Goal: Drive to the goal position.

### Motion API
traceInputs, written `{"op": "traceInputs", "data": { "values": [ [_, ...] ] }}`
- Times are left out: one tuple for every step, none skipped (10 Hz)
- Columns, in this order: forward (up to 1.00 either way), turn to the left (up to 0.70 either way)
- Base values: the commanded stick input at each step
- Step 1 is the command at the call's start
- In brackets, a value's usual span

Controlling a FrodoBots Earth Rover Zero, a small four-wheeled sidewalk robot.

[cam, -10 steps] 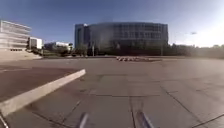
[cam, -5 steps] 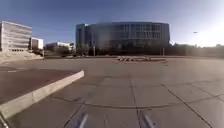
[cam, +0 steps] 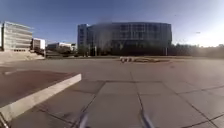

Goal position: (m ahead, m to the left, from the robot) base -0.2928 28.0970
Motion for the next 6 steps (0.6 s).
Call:
{"op": "traceInputs", "data": {
  "values": [
    [0.7,0.0],
    [0.7,0.0],
    [0.7,0.0],
    [0.7,0.01],
    [0.7,0.01],
    [0.7,0.02]
  ]
}}
